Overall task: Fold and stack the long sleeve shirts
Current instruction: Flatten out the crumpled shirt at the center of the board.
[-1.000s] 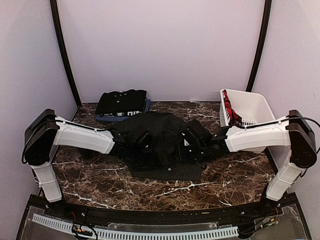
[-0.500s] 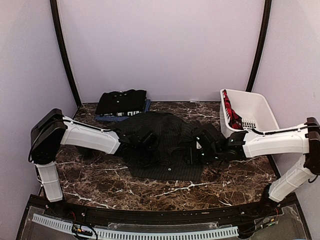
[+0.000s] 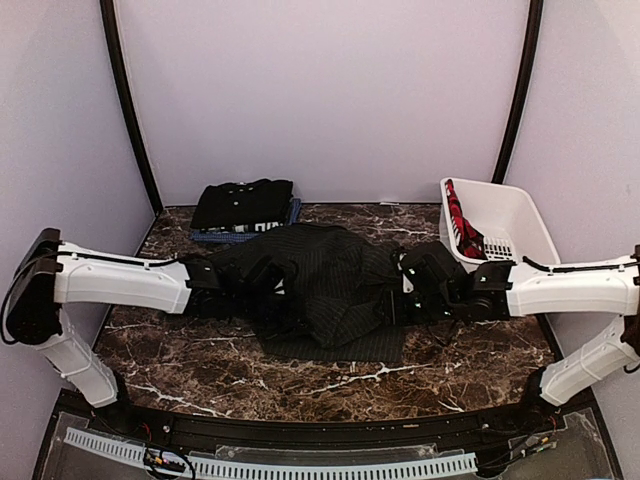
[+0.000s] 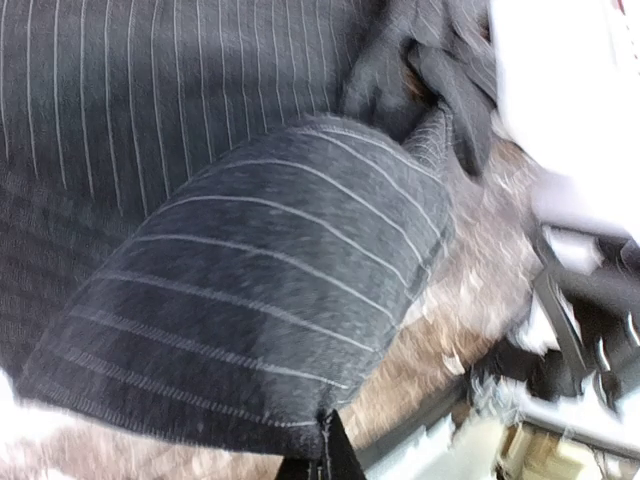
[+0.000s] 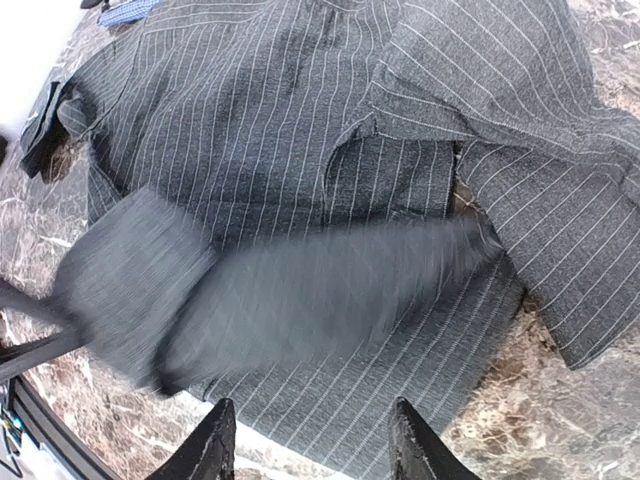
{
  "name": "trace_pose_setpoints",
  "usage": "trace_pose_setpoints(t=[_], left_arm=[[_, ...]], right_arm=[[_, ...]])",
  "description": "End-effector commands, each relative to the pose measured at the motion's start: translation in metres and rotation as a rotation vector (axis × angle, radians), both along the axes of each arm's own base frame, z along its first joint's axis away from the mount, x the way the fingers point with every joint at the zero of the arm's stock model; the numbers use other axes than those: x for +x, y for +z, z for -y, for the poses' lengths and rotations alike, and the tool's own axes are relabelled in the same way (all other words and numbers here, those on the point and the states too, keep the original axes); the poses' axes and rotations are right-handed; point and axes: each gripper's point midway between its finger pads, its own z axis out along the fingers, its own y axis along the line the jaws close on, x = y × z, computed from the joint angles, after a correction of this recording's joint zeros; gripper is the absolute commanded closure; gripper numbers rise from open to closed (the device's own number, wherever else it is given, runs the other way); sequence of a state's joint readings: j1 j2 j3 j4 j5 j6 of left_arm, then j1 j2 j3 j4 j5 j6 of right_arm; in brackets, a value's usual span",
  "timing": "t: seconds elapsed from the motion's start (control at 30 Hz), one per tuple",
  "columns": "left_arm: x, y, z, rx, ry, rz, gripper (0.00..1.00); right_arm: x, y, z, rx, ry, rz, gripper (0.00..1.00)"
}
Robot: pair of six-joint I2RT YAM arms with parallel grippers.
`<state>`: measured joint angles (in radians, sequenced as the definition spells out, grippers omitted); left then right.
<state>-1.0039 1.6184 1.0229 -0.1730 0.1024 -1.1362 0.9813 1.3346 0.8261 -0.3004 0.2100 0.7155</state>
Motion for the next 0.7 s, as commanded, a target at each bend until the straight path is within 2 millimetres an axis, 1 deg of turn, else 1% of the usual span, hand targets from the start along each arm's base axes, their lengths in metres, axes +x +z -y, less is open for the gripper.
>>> trace_pose_setpoints(t=[0.0, 0.03, 0.07, 0.1, 0.13, 0.17, 0.2, 0.23, 0.27, 0.3, 0.33, 0.37, 0.4, 0.43, 0.5, 0.53, 0.57, 0.63, 0.67], left_arm=[[-0.060, -0.002, -0.034, -0.036, -0.127, -0.099, 1.00], [-0.073, 0.004, -0.038, -0.066, -0.158, -0.116, 1.00], [-0.087, -0.013, -0.054, -0.029, -0.163, -0.160, 1.00], [-0.098, -0.007, -0.059, -0.055, -0.183, -0.170, 1.00], [-0.110, -0.023, -0.074, -0.023, -0.176, -0.217, 1.00], [-0.120, -0.018, -0.078, -0.050, -0.188, -0.226, 1.00], [-0.131, -0.032, -0.093, -0.026, -0.168, -0.273, 1.00], [-0.137, -0.026, -0.096, -0.058, -0.176, -0.280, 1.00], [-0.146, -0.037, -0.108, -0.039, -0.158, -0.323, 1.00], [-0.149, -0.032, -0.112, -0.058, -0.154, -0.316, 1.00], [-0.154, -0.038, -0.122, -0.033, -0.135, -0.342, 1.00], [-0.155, -0.033, -0.124, -0.051, -0.134, -0.336, 1.00], [-0.160, -0.036, -0.130, -0.036, -0.128, -0.357, 1.00], [-0.161, -0.033, -0.132, -0.046, -0.129, -0.356, 1.00], [-0.168, -0.037, -0.142, -0.009, -0.136, -0.380, 0.99], [-0.169, -0.036, -0.143, -0.004, -0.140, -0.384, 0.98], [-0.172, -0.037, -0.147, 0.018, -0.143, -0.393, 0.88], [-0.171, -0.033, -0.150, 0.041, -0.143, -0.387, 0.80], [-0.169, -0.032, -0.151, 0.050, -0.138, -0.377, 0.79]], right_arm=[[-0.005, 0.017, 0.002, 0.002, 0.047, 0.029, 0.51], [-0.008, 0.018, 0.001, 0.009, 0.059, 0.026, 0.51], [-0.012, 0.020, 0.000, 0.018, 0.074, 0.023, 0.51], [-0.016, 0.020, -0.001, 0.024, 0.087, 0.017, 0.51], [-0.021, 0.021, -0.003, 0.030, 0.102, 0.013, 0.51], [-0.026, 0.021, -0.005, 0.032, 0.117, 0.009, 0.51], [-0.031, 0.020, -0.008, 0.033, 0.130, 0.004, 0.51], [-0.038, 0.019, -0.011, 0.033, 0.148, -0.001, 0.51], [-0.045, 0.018, -0.015, 0.033, 0.162, -0.007, 0.51], [-0.052, 0.015, -0.018, 0.028, 0.176, -0.016, 0.51], [-0.059, 0.012, -0.021, 0.021, 0.188, -0.021, 0.51], [-0.065, 0.009, -0.025, 0.013, 0.200, -0.027, 0.51], [-0.071, 0.005, -0.027, 0.003, 0.209, -0.032, 0.51], [-0.076, 0.002, -0.030, -0.008, 0.214, -0.035, 0.51], [-0.088, -0.002, -0.035, -0.028, 0.231, -0.043, 0.50], [-0.093, -0.005, -0.037, -0.036, 0.237, -0.047, 0.50], [-0.099, -0.009, -0.039, -0.046, 0.243, -0.052, 0.50], [-0.107, -0.018, -0.041, -0.075, 0.249, -0.062, 0.49], [-0.109, -0.022, -0.041, -0.094, 0.248, -0.065, 0.49]])
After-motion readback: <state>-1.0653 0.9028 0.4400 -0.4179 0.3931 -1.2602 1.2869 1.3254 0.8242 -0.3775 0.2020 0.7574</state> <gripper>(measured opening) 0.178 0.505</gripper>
